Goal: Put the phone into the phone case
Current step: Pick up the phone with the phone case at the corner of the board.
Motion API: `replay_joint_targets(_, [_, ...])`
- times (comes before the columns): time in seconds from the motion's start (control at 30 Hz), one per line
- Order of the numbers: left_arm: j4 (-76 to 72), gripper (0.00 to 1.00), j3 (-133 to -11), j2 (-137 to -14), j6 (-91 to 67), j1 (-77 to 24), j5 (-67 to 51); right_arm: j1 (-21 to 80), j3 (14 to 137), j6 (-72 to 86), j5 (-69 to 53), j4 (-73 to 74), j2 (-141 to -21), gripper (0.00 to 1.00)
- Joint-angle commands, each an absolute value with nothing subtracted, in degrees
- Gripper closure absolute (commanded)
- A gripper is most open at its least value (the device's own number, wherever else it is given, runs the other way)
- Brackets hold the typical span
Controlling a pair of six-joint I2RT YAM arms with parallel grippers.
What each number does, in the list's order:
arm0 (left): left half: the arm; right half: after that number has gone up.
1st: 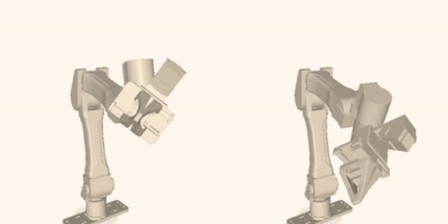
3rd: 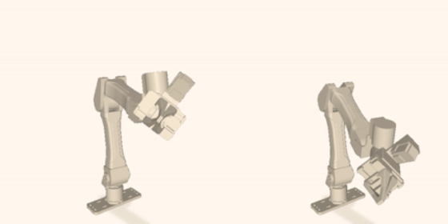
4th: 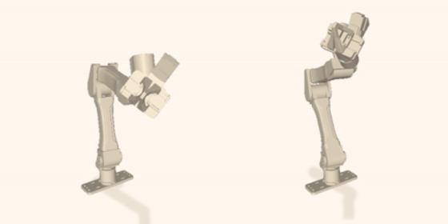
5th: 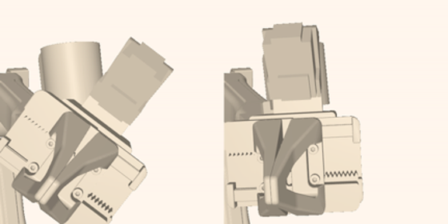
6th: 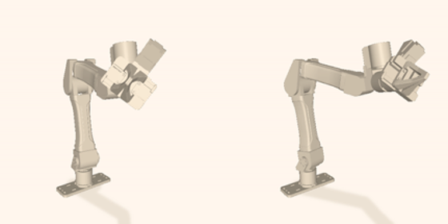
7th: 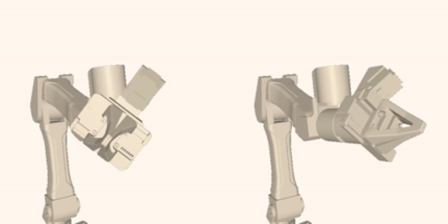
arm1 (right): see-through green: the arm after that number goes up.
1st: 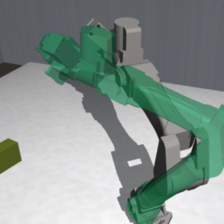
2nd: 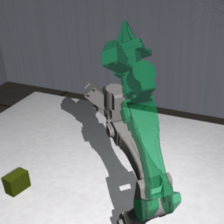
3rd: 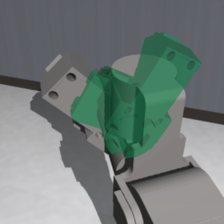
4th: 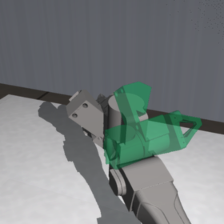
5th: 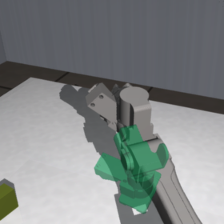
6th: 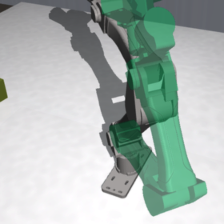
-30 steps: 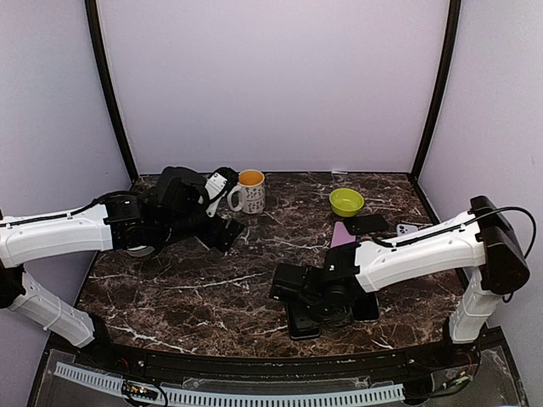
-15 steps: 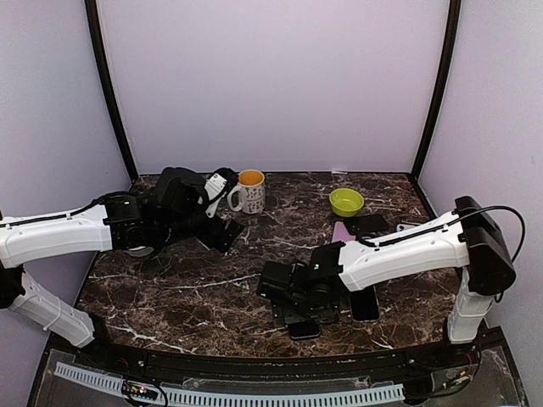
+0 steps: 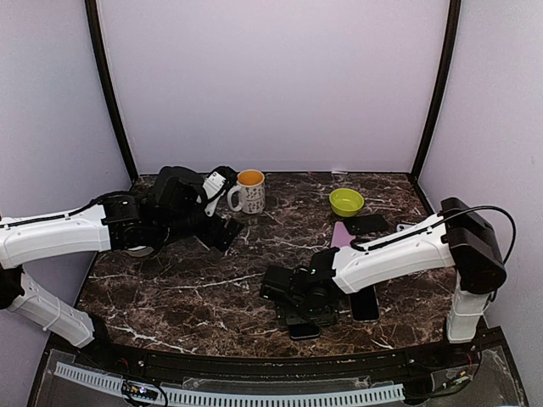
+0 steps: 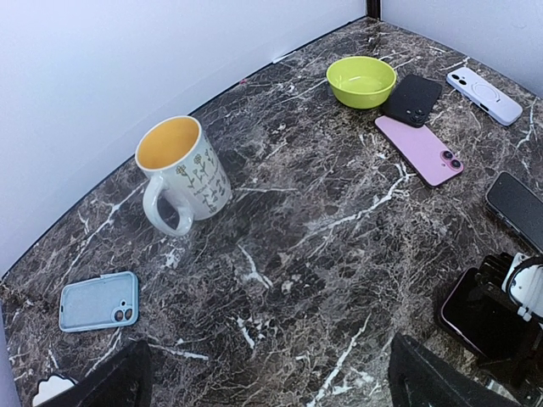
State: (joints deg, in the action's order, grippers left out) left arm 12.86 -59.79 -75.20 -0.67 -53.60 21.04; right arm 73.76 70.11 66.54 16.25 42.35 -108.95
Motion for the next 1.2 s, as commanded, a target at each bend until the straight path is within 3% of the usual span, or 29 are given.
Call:
replay_joint_targets(0.0, [11.54, 0.01, -58.83, -73.56, -0.44, -53.49, 21.14, 73.74, 67.79, 67.58, 14.78, 40.62, -109.77, 0.06])
replay_joint_targets(0.4, [11.51, 0.01, -58.79, -73.13, -0.44, -53.44, 20.65, 73.82, 68.29, 67.5, 15.94, 41.23, -109.3, 0.32])
replay_joint_targets(0.53, [11.51, 0.01, -58.64, -73.14, -0.44, -53.47, 20.48, 73.83, 68.58, 67.02, 16.4, 40.85, -108.67, 0.47])
replay_joint_targets(0.63, [11.43, 0.01, -58.59, -73.19, -0.44, -53.49, 20.57, 73.83, 69.19, 66.31, 17.31, 40.57, -107.96, 0.53])
replay_joint_targets(1.17, [10.91, 0.01, -58.28, -73.65, -0.44, -53.52, 19.78, 73.61, 67.67, 64.1, 22.72, 38.53, -101.64, 0.61])
